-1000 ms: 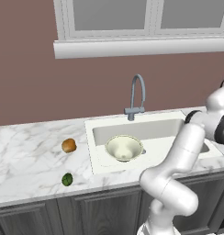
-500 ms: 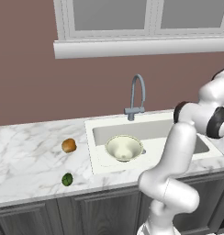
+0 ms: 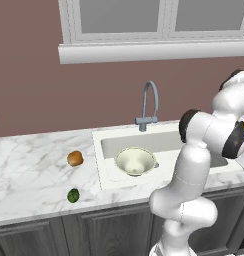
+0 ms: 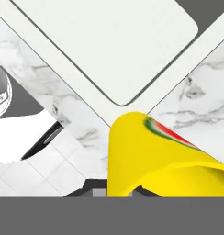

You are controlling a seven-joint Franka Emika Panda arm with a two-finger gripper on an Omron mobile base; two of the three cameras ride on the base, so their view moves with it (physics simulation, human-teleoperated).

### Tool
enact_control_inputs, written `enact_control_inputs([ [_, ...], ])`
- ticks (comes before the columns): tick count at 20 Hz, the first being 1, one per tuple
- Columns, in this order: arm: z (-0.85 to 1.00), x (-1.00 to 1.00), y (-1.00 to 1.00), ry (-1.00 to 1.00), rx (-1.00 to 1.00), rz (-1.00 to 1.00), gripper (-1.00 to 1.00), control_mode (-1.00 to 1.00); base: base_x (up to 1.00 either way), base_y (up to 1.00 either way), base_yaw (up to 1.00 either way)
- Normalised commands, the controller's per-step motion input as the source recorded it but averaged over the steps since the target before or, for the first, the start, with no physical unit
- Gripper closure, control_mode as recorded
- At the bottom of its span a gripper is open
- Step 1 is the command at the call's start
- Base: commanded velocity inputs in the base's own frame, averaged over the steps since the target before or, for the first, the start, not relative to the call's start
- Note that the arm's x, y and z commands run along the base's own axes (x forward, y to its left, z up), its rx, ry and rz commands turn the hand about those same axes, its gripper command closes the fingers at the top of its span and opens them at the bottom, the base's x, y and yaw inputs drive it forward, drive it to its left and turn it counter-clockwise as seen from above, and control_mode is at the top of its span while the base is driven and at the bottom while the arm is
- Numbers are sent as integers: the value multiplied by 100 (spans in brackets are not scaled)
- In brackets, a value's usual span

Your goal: Remove the potato and avocado from the sink. Then move the bowl and cup from the counter to the sink for washing.

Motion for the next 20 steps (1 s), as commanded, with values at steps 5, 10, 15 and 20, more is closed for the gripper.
enact_control_inputs([
  [5,24,11,42,3,-16,0,100,-100,0,0,0],
  [10,15,25,41,10,-9,0,100,-100,0,0,0],
  [15,10,16,41,10,-1,0,100,-100,0,0,0],
  [20,0,21,30,14,0,0,100,-100,0,0,0],
])
